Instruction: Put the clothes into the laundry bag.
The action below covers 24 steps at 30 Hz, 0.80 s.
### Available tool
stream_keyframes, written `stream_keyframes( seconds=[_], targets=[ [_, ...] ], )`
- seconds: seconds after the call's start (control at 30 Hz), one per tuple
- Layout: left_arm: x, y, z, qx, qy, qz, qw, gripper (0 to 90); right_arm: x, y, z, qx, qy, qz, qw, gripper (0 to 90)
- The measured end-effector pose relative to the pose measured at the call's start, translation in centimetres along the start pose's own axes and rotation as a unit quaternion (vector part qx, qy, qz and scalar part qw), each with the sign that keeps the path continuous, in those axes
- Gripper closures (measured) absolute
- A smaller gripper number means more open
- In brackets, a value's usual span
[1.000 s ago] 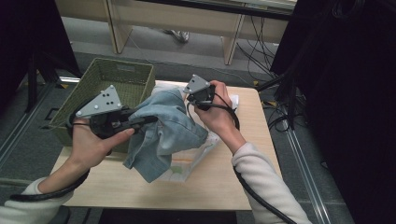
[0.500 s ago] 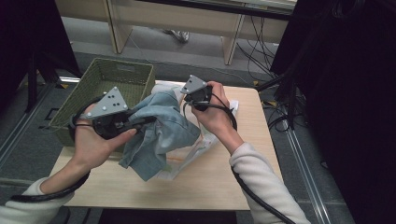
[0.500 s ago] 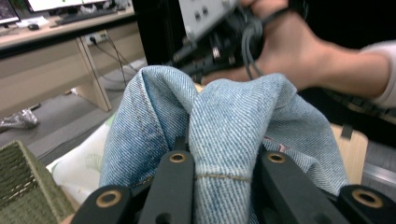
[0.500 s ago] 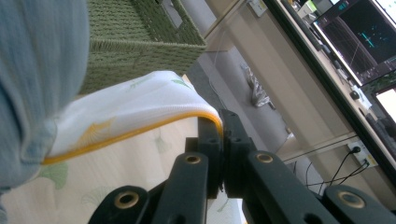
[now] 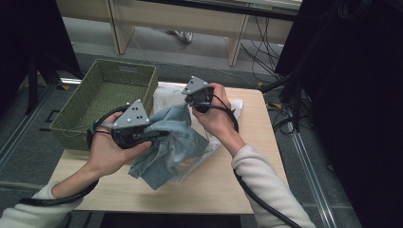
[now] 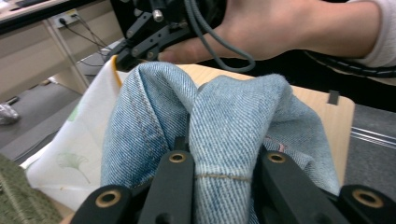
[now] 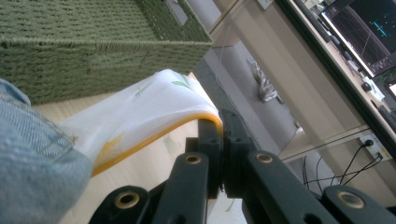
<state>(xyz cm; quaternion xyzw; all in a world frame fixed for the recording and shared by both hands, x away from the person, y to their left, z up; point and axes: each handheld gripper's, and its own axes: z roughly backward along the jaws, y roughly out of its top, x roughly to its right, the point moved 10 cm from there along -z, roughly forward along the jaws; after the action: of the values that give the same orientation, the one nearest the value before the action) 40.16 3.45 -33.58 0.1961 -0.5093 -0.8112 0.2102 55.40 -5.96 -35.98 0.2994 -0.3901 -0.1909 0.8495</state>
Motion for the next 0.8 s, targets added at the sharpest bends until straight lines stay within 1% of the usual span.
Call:
stream_keyframes(
  seconds=[0.03, 0.07, 0.13, 0.2, 0.33, 0.4, 0.43, 0.5, 0.57, 0.6, 0.63, 0.67, 0.7, 0.8],
  targets=[
    [0.1, 0.1, 0.2, 0.003, 0.0, -0.001, 1.0, 79.8, 0.0, 0.0, 0.0, 0.0, 0.001, -0.003, 1.0, 89.6],
    [0.2, 0.3, 0.3, 0.006, 0.0, -0.002, 1.0, 79.8, 0.1, 0.1, 0.0, 0.004, 0.001, 0.001, 1.0, 89.6],
    [0.5, 0.5, 0.6, 0.008, -0.001, -0.006, 0.9999, 79.8, 0.1, 0.1, 0.1, 0.003, -0.001, -0.007, 1.0, 89.6],
    [0.6, 0.8, 1.0, 0.009, -0.002, -0.008, 0.9999, 79.8, 0.3, 0.2, 0.1, 0.005, -0.001, -0.006, 1.0, 89.6],
    [0.4, 1.5, 1.7, 0.022, 0.002, -0.001, 0.9997, 79.7, 0.2, 0.0, 0.0, -0.002, -0.002, -0.011, 0.9999, 89.6],
    [0.2, 1.9, 1.9, 0.032, 0.006, 0.007, 0.9994, 79.7, 0.2, -0.1, -0.1, -0.002, 0.0, -0.007, 1.0, 89.7],
    [0.2, 1.9, 1.9, 0.034, 0.007, 0.006, 0.9994, 79.7, 0.1, -0.2, -0.1, -0.004, 0.0, -0.014, 0.9999, 89.6],
    [0.3, 1.7, 1.5, 0.023, 0.004, 0.005, 0.9997, 79.7, 0.0, -0.1, -0.1, -0.002, 0.001, -0.014, 0.9999, 89.7],
    [0.2, 1.0, 0.6, 0.005, 0.001, 0.007, 1.0, 79.6, -0.1, 0.1, -0.1, 0.001, 0.006, -0.014, 0.9999, 89.6],
    [0.0, 0.6, 0.2, -0.002, 0.002, 0.009, 1.0, 79.6, -0.3, 0.2, 0.0, 0.0, 0.009, -0.02, 0.9998, 89.6],
    [-0.1, 0.3, -0.2, -0.008, 0.0, 0.011, 0.9999, 79.6, -0.3, 0.4, 0.0, 0.003, 0.01, -0.018, 0.9998, 89.6],
    [-0.2, 0.0, -0.6, -0.011, -0.001, 0.014, 0.9998, 79.6, -0.5, 0.5, 0.0, 0.004, 0.012, -0.015, 0.9998, 89.7],
    [-0.3, -0.2, -0.9, -0.014, -0.001, 0.016, 0.9998, 79.6, -0.7, 0.5, 0.1, 0.003, 0.013, -0.019, 0.9997, 89.7],
    [-0.6, -0.6, -1.6, -0.022, 0.003, 0.014, 0.9997, 79.6, -1.1, 0.7, 0.0, 0.005, 0.019, -0.011, 0.9998, 89.7]
  ],
)
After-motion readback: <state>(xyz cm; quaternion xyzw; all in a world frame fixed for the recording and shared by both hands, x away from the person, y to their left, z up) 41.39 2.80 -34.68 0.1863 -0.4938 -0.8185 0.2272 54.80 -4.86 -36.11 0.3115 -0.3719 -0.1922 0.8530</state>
